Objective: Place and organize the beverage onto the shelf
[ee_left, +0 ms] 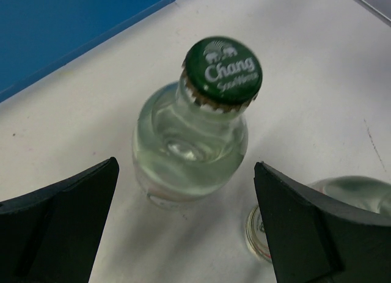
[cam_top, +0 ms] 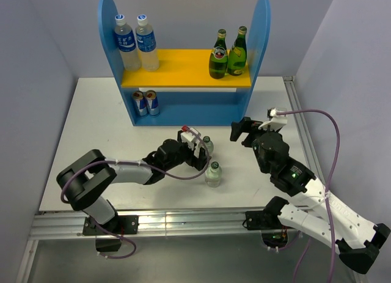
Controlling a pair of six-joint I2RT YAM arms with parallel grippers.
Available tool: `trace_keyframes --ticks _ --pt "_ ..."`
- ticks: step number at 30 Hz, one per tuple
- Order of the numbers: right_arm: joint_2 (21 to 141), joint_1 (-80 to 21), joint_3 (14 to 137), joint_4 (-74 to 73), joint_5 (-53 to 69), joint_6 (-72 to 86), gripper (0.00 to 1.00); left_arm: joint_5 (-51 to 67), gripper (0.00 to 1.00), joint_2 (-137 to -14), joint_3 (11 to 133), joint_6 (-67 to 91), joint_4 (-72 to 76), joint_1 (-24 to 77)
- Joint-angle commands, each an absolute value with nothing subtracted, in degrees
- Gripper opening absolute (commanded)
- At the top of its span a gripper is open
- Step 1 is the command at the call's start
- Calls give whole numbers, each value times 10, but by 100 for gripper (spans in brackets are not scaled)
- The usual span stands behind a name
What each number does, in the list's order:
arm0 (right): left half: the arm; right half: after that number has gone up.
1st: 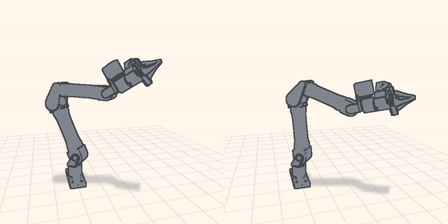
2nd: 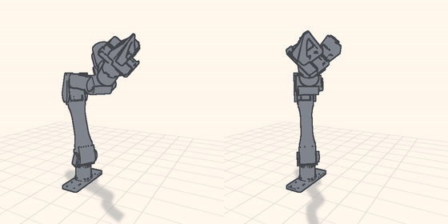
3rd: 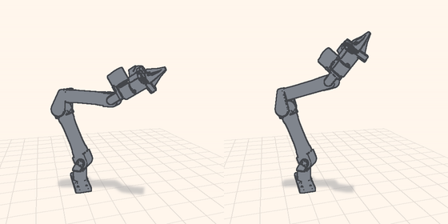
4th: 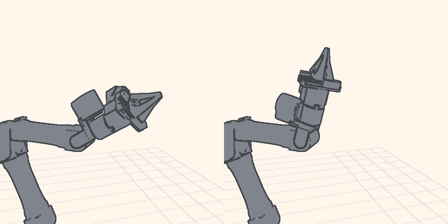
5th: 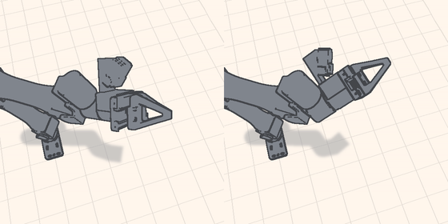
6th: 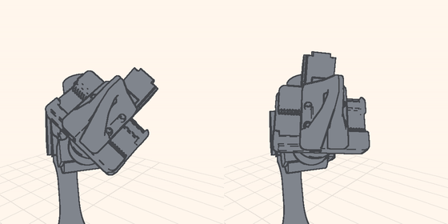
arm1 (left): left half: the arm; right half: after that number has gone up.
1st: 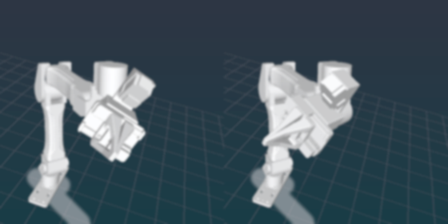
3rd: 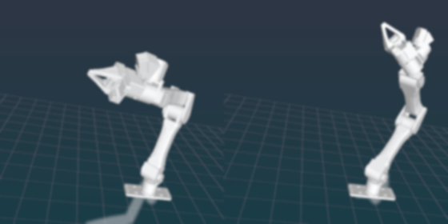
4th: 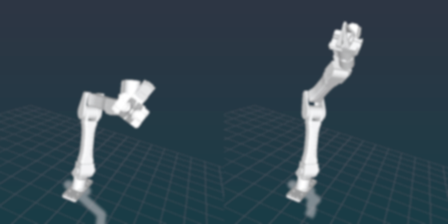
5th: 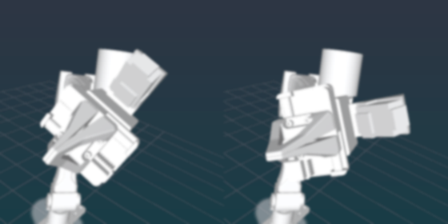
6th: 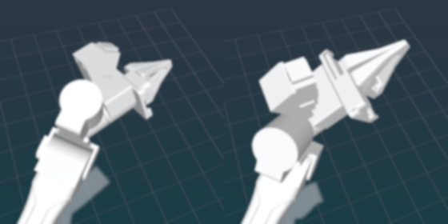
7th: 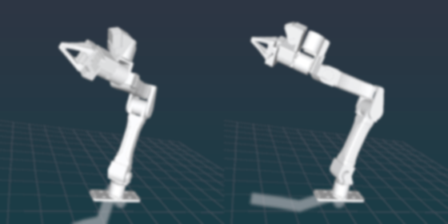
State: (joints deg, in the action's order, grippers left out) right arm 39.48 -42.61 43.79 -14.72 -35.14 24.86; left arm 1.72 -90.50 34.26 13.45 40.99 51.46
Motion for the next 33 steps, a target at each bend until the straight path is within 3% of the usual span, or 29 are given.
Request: trace_keyframes --ticks 1,11,15,18,24,25,33 --pt "392 -428 452 -147 -365 250 100 26 99 -930 374 142 485 521" --pt "396 -428 449 -147 -363 250 100 3 99 -1019 432 143 525 530" --pt "397 -428 446 -145 -362 251 100 -20 91 -1038 448 142 519 531" --pt "396 -429 444 -142 -363 250 100 -30 77 -1043 454 142 512 530" --pt "399 -428 440 -136 -361 252 100 -75 20 -1027 462 141 478 531" --pt "399 -427 439 -134 -361 251 100 -81 3 -1023 470 135 469 531" --pt "400 -427 432 -125 -359 251 100 -138 0 -998 528 101 427 508"
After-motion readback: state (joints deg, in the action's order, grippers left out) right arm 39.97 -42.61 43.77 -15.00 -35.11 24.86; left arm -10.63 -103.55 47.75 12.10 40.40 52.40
